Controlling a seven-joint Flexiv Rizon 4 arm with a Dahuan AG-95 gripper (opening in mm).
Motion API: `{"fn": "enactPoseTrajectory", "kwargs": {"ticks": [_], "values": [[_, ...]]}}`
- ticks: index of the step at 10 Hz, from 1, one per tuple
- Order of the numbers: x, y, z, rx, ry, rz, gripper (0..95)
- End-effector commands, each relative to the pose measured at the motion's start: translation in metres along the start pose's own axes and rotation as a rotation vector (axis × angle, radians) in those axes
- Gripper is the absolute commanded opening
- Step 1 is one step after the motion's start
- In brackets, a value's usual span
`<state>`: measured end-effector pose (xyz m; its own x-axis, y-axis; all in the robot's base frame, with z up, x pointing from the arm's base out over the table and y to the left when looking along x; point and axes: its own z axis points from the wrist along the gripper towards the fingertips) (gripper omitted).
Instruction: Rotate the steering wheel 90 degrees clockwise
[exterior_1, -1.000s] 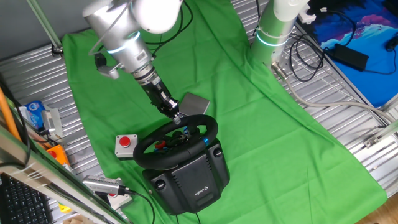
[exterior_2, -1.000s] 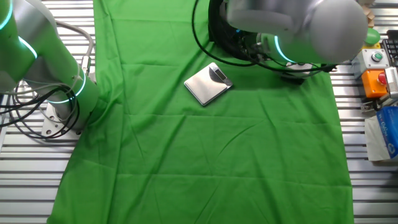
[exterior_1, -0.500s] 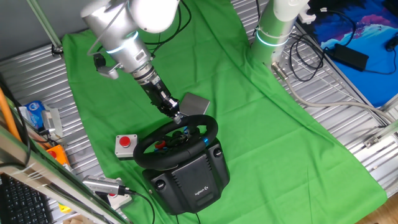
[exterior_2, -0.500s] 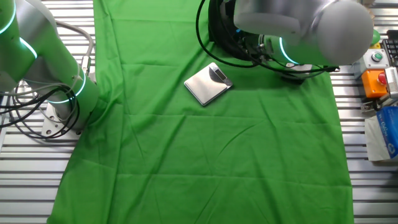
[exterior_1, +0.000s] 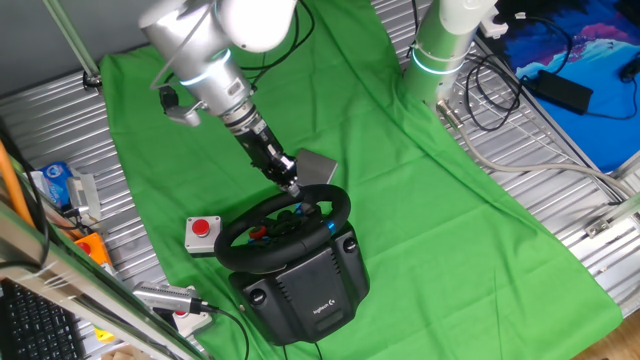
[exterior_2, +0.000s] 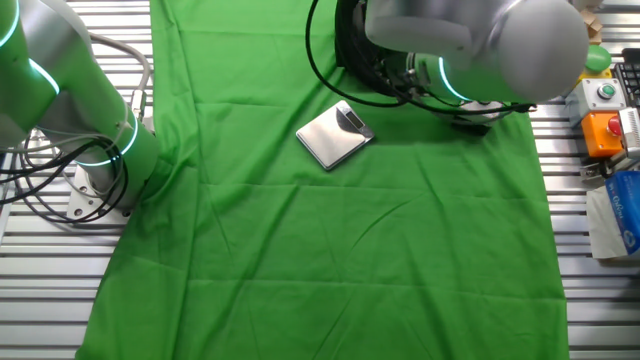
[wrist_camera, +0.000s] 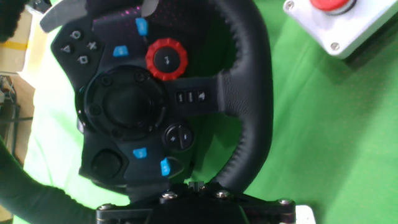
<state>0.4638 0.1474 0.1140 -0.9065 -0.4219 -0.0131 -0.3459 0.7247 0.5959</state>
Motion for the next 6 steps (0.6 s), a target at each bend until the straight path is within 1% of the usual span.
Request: {"fn": "enactPoseTrajectory", "kwargs": {"ticks": [1,4,6], "values": [[0.0015,0.0012,0.0027,0.001,-0.004,0.005,0.0],[0.0006,0.0043,0.0026,-0.027,-0.02,0.021,0.0],[-0.0052,0.0097,0.0054,-0.031,-0.023,0.034,0.0]]}}
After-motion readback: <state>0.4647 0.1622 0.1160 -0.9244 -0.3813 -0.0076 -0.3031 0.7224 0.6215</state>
